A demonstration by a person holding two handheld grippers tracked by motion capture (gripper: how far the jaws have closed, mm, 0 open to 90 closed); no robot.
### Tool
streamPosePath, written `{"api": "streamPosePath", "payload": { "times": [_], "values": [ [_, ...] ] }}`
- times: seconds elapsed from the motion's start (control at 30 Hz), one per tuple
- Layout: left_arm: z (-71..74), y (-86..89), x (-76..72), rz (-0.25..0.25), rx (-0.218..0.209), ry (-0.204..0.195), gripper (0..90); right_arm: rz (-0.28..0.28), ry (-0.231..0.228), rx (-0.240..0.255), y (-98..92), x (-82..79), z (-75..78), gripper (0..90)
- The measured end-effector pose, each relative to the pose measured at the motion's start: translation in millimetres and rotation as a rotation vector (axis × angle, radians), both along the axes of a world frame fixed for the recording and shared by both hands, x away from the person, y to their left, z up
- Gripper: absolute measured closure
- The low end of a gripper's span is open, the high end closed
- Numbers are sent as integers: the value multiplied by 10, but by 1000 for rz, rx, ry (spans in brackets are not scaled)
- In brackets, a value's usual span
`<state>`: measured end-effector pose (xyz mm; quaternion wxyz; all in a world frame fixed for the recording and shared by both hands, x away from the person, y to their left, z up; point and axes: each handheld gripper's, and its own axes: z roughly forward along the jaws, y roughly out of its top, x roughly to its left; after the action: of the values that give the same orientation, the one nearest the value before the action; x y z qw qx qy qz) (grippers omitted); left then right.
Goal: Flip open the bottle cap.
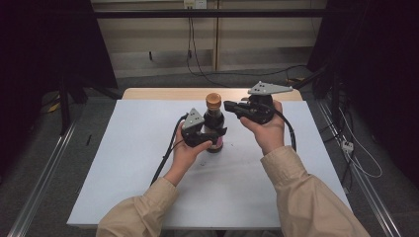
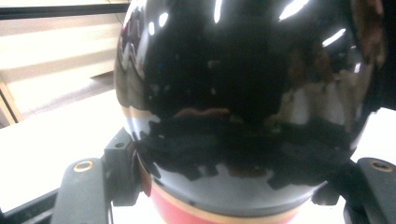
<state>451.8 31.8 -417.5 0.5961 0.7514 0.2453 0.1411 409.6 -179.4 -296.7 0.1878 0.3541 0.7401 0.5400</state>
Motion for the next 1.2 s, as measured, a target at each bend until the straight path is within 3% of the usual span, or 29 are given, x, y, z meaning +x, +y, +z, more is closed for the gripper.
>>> {"api": "streamPosePath", "payload": {
  "times": [0.13,0.7,0.83,1.2],
  "values": [
    [-1,1,2,-2,0,1,297,7,-6,-23,12,19,20,900],
    [2,3,4,0,10,1,300,40,-15,-37,57,54,83,900],
    [10,8,0,3,20,4,305,30,-26,-77,103,39,113,900],
    [13,30,-3,10,21,13,314,34,-7,-108,180,51,171,900]
  ]
}}
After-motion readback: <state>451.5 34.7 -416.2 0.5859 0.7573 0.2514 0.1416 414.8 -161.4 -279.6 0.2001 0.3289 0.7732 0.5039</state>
